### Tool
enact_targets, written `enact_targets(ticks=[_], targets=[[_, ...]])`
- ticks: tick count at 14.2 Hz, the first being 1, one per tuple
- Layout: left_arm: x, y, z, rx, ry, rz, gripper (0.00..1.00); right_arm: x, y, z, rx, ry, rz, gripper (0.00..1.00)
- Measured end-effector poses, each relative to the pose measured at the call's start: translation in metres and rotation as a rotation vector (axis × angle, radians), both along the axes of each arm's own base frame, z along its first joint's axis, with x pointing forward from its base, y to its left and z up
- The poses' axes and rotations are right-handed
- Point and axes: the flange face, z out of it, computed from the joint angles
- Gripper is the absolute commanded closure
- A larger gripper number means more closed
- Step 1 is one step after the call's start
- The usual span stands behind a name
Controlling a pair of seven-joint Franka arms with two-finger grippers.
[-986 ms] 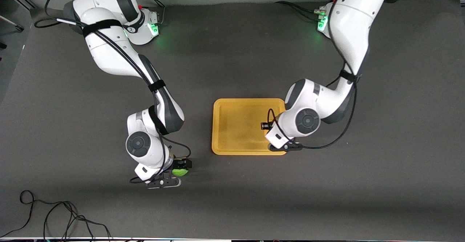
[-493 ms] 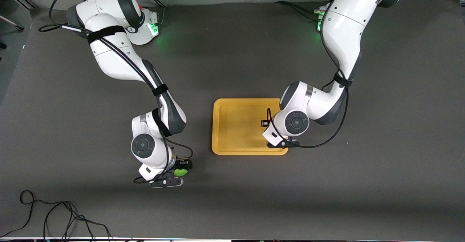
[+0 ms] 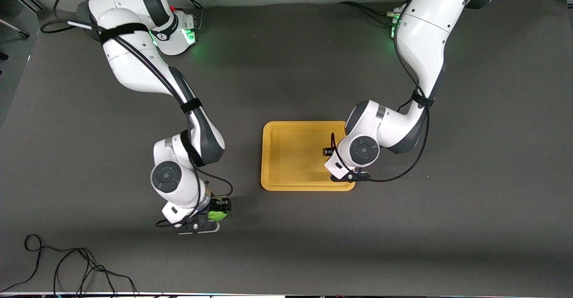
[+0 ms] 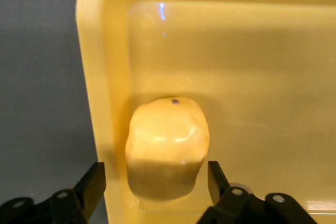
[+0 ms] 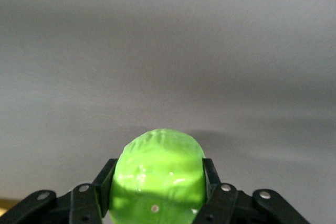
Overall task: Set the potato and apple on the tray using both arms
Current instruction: 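Carry the potato onto the tray while the right gripper grasps the apple, then release the potato on the tray while the right gripper lifts the apple, then lower the apple onto the tray beside the potato with the right gripper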
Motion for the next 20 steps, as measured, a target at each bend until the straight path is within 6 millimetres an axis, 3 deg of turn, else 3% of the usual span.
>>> enact_targets(ticks=[1, 3, 6, 9, 11, 15, 17, 20], targets=[[0.005, 0.003, 0.009, -0.004, -0.013, 0.007, 0.00, -0.001, -0.001, 0.027, 0.001, 0.003, -0.002, 0.46], [0.022, 0.021, 0.056, -0.016, -0.048, 0.034, 0.00, -0.008, -0.003, 0.085, 0.001, 0.018, -0.003, 0.46], [0.041, 0.078, 0.176, -0.032, -0.146, 0.074, 0.00, -0.030, -0.008, 0.164, -0.001, 0.047, 0.000, 0.46], [0.032, 0.160, 0.277, 0.054, -0.207, 0.034, 0.00, -0.054, 0.001, 0.208, 0.000, 0.078, 0.010, 0.46], [0.021, 0.207, 0.314, 0.078, -0.234, -0.011, 0.00, -0.071, 0.034, 0.216, 0.007, 0.083, 0.001, 0.46], [-0.009, 0.283, 0.334, 0.090, -0.256, -0.084, 0.00, -0.124, 0.139, 0.205, 0.016, 0.101, -0.083, 0.46], [-0.024, 0.305, 0.341, 0.090, -0.284, -0.093, 0.00, -0.152, 0.192, 0.190, 0.016, 0.110, -0.127, 0.46], [-0.036, 0.315, 0.352, 0.090, -0.315, -0.107, 0.00, -0.179, 0.260, 0.151, 0.034, 0.100, -0.197, 0.46]])
